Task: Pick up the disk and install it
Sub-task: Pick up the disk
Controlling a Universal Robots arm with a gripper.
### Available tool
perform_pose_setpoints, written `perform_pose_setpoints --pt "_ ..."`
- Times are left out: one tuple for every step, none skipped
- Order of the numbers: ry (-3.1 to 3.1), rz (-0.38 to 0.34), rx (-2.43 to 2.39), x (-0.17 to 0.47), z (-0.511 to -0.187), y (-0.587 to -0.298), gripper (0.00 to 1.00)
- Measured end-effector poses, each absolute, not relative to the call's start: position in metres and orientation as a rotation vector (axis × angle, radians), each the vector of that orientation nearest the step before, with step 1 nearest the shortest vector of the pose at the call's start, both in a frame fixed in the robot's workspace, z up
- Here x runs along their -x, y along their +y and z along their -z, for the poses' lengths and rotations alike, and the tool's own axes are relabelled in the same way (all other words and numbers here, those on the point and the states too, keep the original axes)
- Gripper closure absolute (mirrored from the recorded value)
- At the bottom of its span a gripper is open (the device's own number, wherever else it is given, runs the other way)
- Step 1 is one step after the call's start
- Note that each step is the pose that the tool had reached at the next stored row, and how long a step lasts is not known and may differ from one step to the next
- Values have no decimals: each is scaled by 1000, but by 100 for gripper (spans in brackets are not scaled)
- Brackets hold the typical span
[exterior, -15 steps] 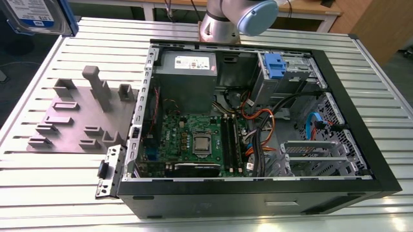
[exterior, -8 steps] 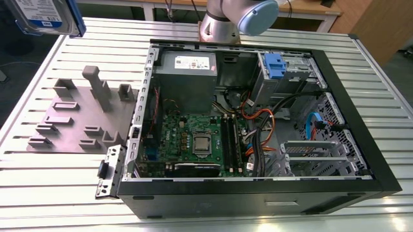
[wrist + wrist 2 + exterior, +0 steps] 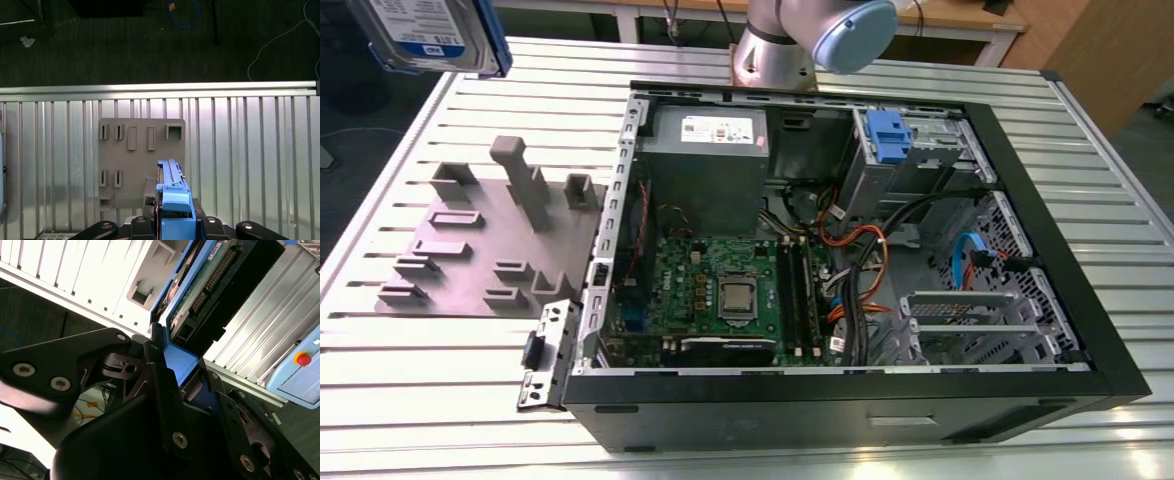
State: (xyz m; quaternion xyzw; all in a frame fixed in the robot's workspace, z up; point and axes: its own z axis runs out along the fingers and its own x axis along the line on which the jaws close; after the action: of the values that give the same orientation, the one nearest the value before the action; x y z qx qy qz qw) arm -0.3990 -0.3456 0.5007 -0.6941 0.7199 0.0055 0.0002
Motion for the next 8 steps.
perform_pose_setpoints --pt "2261 -17 2180 399 -501 -346 64" --pt "2261 -17 2180 399 -501 -347 64" --pt "2261 -17 2180 399 -501 -348 64" --pt "2261 -17 2180 399 -501 -349 64" --pt "2261 -17 2180 399 -501 -351 64" --pt "2261 -17 2180 399 -501 -352 64" --pt "2261 -17 2180 399 -501 -353 64" --pt "2261 -17 2180 399 -501 -354 64"
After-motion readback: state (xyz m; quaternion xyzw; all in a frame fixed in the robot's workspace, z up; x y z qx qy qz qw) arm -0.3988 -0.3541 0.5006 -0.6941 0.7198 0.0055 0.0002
